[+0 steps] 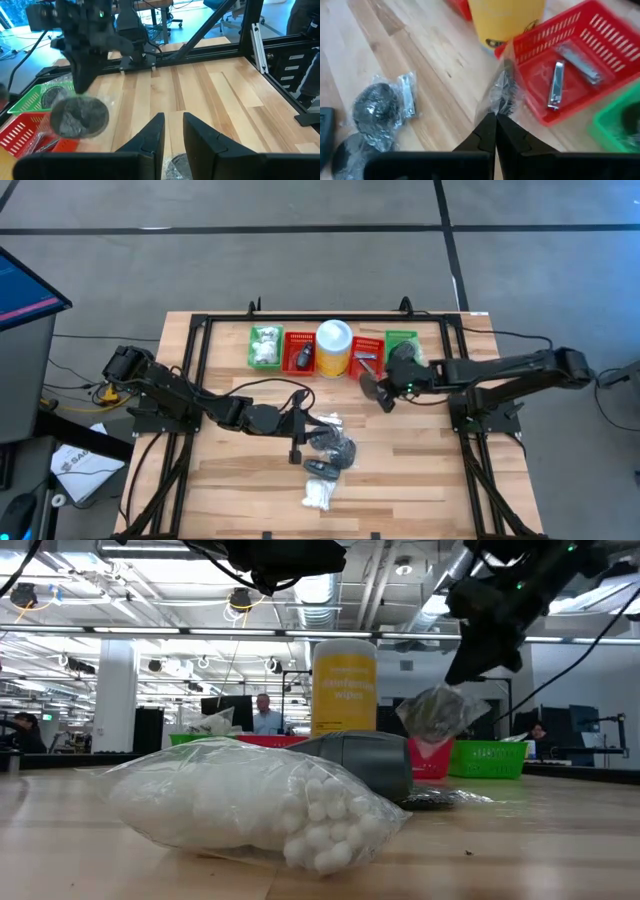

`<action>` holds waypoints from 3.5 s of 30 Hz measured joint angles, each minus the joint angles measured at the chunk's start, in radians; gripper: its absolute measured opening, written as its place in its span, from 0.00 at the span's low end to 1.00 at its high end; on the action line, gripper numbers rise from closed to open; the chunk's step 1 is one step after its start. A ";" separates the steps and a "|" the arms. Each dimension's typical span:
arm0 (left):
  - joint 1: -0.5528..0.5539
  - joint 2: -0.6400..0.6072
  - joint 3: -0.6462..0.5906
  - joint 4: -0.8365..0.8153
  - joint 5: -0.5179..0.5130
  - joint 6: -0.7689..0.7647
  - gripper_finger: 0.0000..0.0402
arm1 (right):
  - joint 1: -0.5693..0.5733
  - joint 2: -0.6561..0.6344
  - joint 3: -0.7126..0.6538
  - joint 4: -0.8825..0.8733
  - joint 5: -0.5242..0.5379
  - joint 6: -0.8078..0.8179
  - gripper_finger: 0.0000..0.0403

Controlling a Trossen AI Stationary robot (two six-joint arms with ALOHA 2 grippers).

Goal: Pick & Place Travel size toiletries
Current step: Put the black hairbrush into the right green bin

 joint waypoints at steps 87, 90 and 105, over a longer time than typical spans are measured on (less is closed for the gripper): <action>0.000 0.000 0.000 -0.001 -0.005 -0.033 0.15 | -0.563 -0.086 0.001 -0.225 -0.120 -0.312 0.36; 0.000 0.000 0.000 -0.009 -0.004 -0.055 0.15 | -0.527 -0.086 0.001 -0.214 -0.190 -0.307 0.37; -0.007 0.000 0.000 -0.087 0.045 -0.159 0.15 | -0.167 -0.081 0.001 -0.063 -0.273 -0.167 0.30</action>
